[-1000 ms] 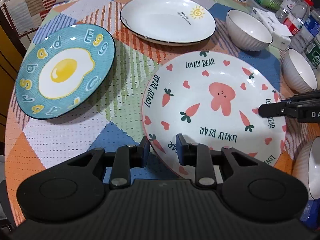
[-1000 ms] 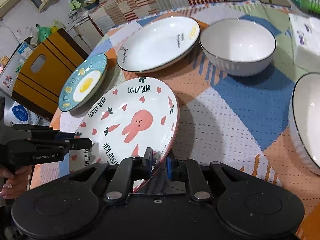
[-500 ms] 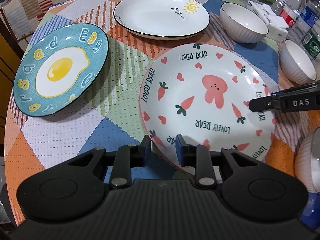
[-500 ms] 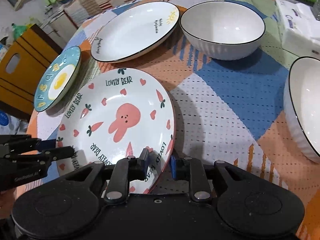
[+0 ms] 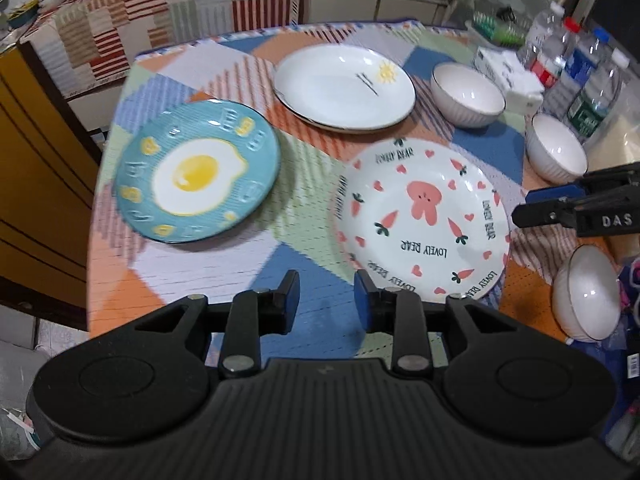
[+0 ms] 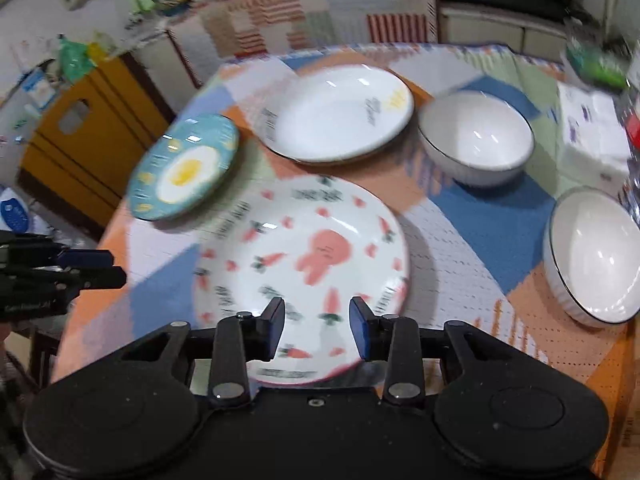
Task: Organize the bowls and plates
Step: 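Move both grippers to the blue egg plate and grasp its rim, then lift the blue egg plate and carry it over the bunny plate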
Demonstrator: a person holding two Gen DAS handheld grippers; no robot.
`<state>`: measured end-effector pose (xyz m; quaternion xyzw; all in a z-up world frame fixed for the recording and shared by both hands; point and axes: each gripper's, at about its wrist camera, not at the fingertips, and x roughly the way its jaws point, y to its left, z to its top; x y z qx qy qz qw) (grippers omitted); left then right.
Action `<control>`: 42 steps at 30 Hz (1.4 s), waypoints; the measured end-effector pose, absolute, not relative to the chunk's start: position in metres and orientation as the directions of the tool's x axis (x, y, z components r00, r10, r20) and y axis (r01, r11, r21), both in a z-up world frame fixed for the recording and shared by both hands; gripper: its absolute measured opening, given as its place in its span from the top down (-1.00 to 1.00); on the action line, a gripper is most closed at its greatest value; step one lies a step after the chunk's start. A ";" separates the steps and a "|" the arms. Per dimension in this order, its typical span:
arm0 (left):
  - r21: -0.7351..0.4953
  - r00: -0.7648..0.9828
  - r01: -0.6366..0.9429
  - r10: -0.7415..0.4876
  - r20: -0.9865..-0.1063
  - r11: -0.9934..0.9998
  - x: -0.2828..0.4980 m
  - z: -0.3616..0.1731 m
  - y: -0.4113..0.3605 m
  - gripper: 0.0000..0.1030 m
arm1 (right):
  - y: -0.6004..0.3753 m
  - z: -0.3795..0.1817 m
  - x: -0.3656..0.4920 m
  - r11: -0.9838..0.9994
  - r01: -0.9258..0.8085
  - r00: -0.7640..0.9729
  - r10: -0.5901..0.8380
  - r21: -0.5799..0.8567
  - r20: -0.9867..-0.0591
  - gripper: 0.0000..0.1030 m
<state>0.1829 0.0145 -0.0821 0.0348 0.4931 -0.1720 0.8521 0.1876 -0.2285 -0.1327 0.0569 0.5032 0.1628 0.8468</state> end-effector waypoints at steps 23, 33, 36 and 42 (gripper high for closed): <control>0.022 0.656 0.273 -0.169 -0.736 0.962 0.211 -0.045 0.124 -0.70 | -0.094 -0.063 0.214 0.820 -0.547 0.533 0.496 0.168 -0.685 -0.20; -0.141 0.614 0.203 -0.238 -0.752 0.969 0.264 -0.091 0.144 -0.67 | -0.089 -0.120 0.278 0.854 -0.395 0.536 0.513 0.337 -0.670 -0.20; -0.152 0.595 0.164 -0.221 -0.773 0.975 0.277 -0.108 0.147 -0.65 | -0.087 -0.142 0.299 0.867 -0.347 0.510 0.495 0.358 -0.703 -0.20; -0.136 0.548 0.108 -0.174 -0.818 0.985 0.305 -0.146 0.155 -0.63 | -0.081 -0.187 0.329 0.874 -0.292 0.430 0.482 0.387 -0.764 -0.20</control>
